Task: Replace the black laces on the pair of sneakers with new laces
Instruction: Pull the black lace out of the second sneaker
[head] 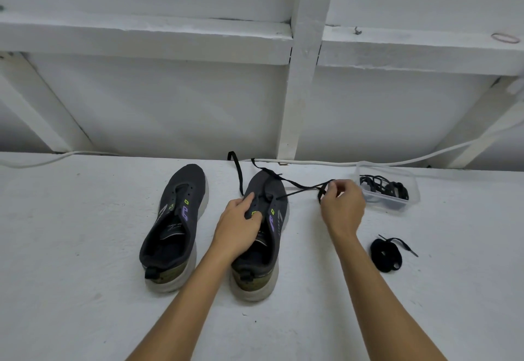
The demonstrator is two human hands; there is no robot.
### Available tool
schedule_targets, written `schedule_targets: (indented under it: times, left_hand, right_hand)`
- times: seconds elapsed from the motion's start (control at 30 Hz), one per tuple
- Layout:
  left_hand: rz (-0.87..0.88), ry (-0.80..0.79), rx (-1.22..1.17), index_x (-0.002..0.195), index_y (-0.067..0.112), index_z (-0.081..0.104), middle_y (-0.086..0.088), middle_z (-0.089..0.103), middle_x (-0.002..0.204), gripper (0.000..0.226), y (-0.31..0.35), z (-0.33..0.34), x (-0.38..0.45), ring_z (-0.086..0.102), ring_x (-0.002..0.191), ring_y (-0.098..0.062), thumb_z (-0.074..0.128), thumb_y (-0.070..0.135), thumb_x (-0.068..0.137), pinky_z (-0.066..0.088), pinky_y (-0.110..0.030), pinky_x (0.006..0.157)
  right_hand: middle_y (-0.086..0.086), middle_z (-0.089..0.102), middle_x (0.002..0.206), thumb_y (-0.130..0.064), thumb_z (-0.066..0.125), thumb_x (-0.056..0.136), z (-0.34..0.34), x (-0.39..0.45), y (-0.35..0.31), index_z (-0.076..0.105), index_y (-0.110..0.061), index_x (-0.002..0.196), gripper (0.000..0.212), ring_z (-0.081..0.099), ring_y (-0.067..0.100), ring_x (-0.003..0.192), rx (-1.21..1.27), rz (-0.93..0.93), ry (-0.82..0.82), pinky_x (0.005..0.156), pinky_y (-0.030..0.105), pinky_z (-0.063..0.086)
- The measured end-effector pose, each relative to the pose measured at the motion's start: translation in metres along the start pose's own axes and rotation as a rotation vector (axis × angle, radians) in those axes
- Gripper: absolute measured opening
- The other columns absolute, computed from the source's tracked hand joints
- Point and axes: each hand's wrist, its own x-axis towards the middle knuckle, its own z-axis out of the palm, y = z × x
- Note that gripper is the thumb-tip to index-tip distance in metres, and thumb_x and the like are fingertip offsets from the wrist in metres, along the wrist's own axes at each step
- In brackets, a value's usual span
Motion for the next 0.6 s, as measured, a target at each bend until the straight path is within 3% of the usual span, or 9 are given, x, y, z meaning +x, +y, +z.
schedule_targets:
  times: [0.1, 0.17, 0.27, 0.37, 0.43, 0.5, 0.53, 0.6]
  left_hand:
    - [-0.005, 0.000, -0.003, 0.154, 0.031, 0.033, 0.008, 0.036, 0.151, 0.056, 0.001, 0.000, 0.000, 0.040, 0.135, -0.013, 0.045, 0.033, 0.099, 0.031, -0.025, 0.104]
    - [-0.010, 0.002, -0.003, 0.154, 0.031, 0.033, 0.008, 0.037, 0.151, 0.057, 0.001, 0.000, 0.000, 0.040, 0.135, -0.014, 0.045, 0.033, 0.099, 0.033, -0.028, 0.108]
    - [-0.009, 0.011, 0.012, 0.154, 0.031, 0.033, 0.007, 0.037, 0.151, 0.057, 0.002, 0.000, 0.000, 0.041, 0.135, -0.014, 0.046, 0.033, 0.098, 0.034, -0.031, 0.110]
    - [-0.013, 0.010, 0.014, 0.154, 0.031, 0.033, 0.006, 0.037, 0.151, 0.057, 0.002, 0.000, 0.000, 0.041, 0.136, -0.015, 0.046, 0.033, 0.099, 0.034, -0.031, 0.110]
    - [-0.015, 0.008, 0.015, 0.154, 0.031, 0.033, 0.006, 0.037, 0.151, 0.057, 0.002, 0.000, 0.000, 0.041, 0.135, -0.014, 0.046, 0.033, 0.098, 0.034, -0.030, 0.110]
    - [-0.013, 0.002, 0.008, 0.154, 0.032, 0.034, 0.007, 0.038, 0.150, 0.057, 0.000, 0.000, -0.001, 0.042, 0.133, -0.013, 0.046, 0.033, 0.098, 0.034, -0.029, 0.108]
    - [-0.013, -0.002, 0.001, 0.154, 0.033, 0.034, 0.008, 0.038, 0.150, 0.057, 0.000, 0.000, -0.001, 0.042, 0.133, -0.013, 0.046, 0.033, 0.098, 0.034, -0.028, 0.106]
    - [-0.014, -0.009, -0.002, 0.154, 0.033, 0.034, 0.009, 0.038, 0.150, 0.056, -0.001, 0.000, 0.000, 0.042, 0.133, -0.013, 0.045, 0.033, 0.098, 0.034, -0.027, 0.106]
  right_hand:
    - [0.002, 0.063, 0.103, -0.025, 0.064, 0.094, 0.004, -0.018, -0.001, 0.064, -0.014, 0.100, 0.012, 0.056, 0.013, 0.086, 0.010, -0.021, -0.046, 0.078, 0.030, 0.041]
    - [-0.004, 0.067, 0.089, -0.035, 0.068, 0.091, 0.011, -0.036, -0.005, 0.068, -0.017, 0.088, 0.018, 0.060, 0.008, 0.080, 0.062, -0.021, -0.190, 0.073, 0.026, 0.045]
    - [-0.011, 0.069, 0.083, -0.046, 0.072, 0.087, 0.025, -0.054, -0.015, 0.073, -0.023, 0.085, 0.023, 0.063, -0.001, 0.082, 0.132, 0.013, -0.344, 0.069, 0.010, 0.040]
    - [-0.011, 0.070, 0.083, -0.036, 0.074, 0.087, 0.034, -0.055, -0.023, 0.075, -0.020, 0.088, 0.016, 0.063, 0.002, 0.083, 0.155, -0.017, -0.360, 0.068, 0.003, 0.038]
    - [-0.008, 0.070, 0.081, -0.027, 0.071, 0.091, 0.037, -0.050, -0.028, 0.073, -0.017, 0.085, 0.012, 0.063, 0.005, 0.078, 0.192, -0.015, -0.383, 0.071, 0.010, 0.045]
    - [0.001, 0.071, 0.082, -0.024, 0.066, 0.095, 0.032, -0.039, -0.031, 0.068, -0.016, 0.085, 0.013, 0.066, 0.010, 0.067, 0.332, 0.095, -0.315, 0.071, 0.032, 0.057]
    - [0.004, 0.070, 0.085, -0.022, 0.064, 0.097, 0.027, -0.031, -0.031, 0.065, -0.015, 0.087, 0.012, 0.067, 0.008, 0.062, 0.430, 0.166, -0.247, 0.067, 0.036, 0.060]
    - [0.008, 0.067, 0.094, -0.019, 0.061, 0.100, 0.014, -0.012, -0.031, 0.062, -0.013, 0.094, 0.008, 0.068, 0.003, 0.057, 0.568, 0.287, -0.082, 0.054, 0.028, 0.058]
